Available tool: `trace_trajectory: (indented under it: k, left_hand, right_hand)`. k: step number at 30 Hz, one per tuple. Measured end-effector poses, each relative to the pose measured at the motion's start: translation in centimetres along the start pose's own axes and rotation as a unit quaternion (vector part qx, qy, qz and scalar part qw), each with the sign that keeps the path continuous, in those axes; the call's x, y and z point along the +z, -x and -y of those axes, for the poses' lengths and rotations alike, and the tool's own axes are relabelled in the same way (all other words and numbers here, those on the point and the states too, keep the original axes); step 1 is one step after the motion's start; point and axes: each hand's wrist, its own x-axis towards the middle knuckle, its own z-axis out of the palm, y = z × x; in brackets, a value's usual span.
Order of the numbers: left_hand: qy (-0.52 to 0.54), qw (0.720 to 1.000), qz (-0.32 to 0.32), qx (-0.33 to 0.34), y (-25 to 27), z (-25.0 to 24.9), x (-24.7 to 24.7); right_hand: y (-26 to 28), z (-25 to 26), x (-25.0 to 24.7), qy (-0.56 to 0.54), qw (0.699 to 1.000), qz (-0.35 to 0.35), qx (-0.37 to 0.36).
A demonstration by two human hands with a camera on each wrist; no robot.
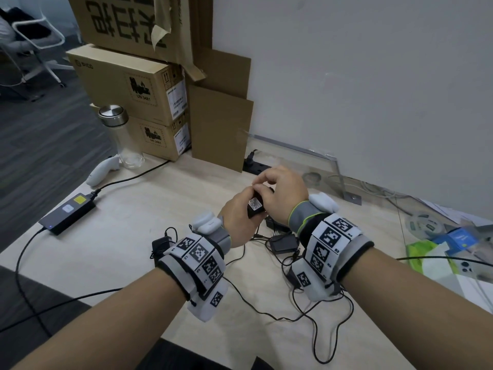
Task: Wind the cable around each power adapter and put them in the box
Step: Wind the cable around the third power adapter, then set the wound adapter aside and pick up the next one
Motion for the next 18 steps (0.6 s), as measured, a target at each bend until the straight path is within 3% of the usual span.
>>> trace_trajectory:
  k: [5,11,15,18]
  left_hand:
    - [0.005,1.000,-0.004,-0.007,0.6,1.6,0.1]
    - [-0.029,0.999,0.026,-0.012,2.1,4.0,0.5]
    - [-0.044,0.997,0.046,-0.053,4.0,7.4,0.2]
    - [-0.025,0.990,0.058,-0.128,5.9,10.2,0.3]
  right_hand:
    - [0.4,-0.5,1.2,0.037,0.997,0.054,0.039]
    - [1.0,-0.6,3.5,-0.008,0.994,0.080,0.079]
    - [2.3,-0.5,5.6,-0.026,0.988,0.122,0.089]
    - [3.6,-0.7,8.1,-0.036,0.983,0.158,0.083]
